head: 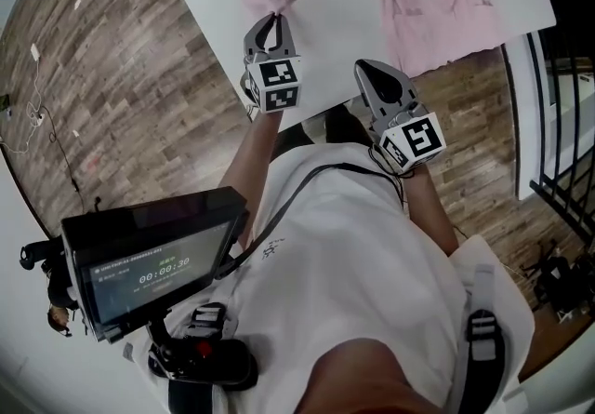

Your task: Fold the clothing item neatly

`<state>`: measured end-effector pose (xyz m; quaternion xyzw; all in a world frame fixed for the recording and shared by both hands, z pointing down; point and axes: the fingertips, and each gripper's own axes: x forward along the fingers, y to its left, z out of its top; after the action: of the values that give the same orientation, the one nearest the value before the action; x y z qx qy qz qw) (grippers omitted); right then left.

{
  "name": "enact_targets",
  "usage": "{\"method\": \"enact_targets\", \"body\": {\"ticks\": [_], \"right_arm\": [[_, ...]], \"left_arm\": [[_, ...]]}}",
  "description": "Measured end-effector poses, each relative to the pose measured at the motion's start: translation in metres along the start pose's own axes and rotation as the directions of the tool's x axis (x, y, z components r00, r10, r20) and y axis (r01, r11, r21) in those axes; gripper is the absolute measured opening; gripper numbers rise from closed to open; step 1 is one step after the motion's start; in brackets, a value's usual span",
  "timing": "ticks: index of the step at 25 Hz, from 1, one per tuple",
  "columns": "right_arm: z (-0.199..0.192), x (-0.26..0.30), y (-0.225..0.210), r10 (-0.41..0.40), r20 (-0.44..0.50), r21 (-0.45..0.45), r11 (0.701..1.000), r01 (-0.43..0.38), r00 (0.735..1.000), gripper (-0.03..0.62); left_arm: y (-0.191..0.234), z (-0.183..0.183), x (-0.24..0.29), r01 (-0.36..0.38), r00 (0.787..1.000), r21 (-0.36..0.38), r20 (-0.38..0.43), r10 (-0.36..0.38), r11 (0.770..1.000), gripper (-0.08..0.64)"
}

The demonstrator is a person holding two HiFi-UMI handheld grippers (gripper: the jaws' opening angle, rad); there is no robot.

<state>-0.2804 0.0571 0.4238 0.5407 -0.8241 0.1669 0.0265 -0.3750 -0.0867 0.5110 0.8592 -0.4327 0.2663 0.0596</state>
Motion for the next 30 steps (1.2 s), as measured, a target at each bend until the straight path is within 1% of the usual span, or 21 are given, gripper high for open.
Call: {"method": "enact_targets", "body": {"ticks": [6,8,12,14,16,19,21,23,25,30], "right_arm": [[0.004,0.015,-0.002,0.02,-0.004,0.009,1.0,-0.02,1.0,0.003],[0.008,0.013,-0.007,0.027,0.001,0.005,1.0,-0.027,1.0,0.003],[0.013,-0.001,-0.022,0.03,0.016,-0.017,0.999,-0.03,0.999,0.003],[0.016,0.006,-0.023,0.017,0.024,-0.019,1.0,-0.017,1.0,0.003],[0.022,0.013,-0.024,0.005,0.027,-0.018,1.0,-0.004,1.0,0.003],[0.035,0.013,-0.042,-0.015,0.026,-0.014,1.0,0.016,1.0,0.003],[0.042,0.008,-0.053,-0.032,0.026,-0.015,0.999,0.032,0.999,0.003],[0.048,0.001,-0.054,-0.047,0.031,-0.019,0.999,0.048,0.998,0.003],[0.048,-0.001,-0.059,-0.06,0.027,-0.037,0.997,0.061,0.998,0.003],[0.041,0.012,-0.102,-0.123,-0.006,-0.018,0.992,0.123,0.992,0.003]], "left_arm": [[0.027,0.003,0.005,-0.054,0.999,-0.007,0.0,0.054,0.999,0.028],[0.024,0.009,0.007,-0.062,0.998,-0.007,0.003,0.062,0.998,0.028],[0.003,0.025,0.008,-0.063,0.998,-0.005,0.02,0.063,0.998,0.028],[0.006,0.028,0.011,-0.059,0.998,-0.012,0.029,0.059,0.998,0.028],[0.01,0.032,0.014,-0.046,0.998,-0.024,0.034,0.047,0.999,0.028],[-0.003,0.048,0.027,-0.023,0.999,-0.027,0.038,0.024,0.999,0.028],[-0.013,0.061,0.034,-0.006,0.999,-0.028,0.053,0.007,1.0,0.028],[-0.02,0.072,0.035,0.013,0.997,-0.025,0.073,-0.011,1.0,0.028],[-0.026,0.084,0.042,0.033,0.995,-0.014,0.094,-0.032,0.999,0.028],[-0.053,0.105,0.098,0.113,0.987,0.008,0.118,-0.113,0.994,0.028]]}}
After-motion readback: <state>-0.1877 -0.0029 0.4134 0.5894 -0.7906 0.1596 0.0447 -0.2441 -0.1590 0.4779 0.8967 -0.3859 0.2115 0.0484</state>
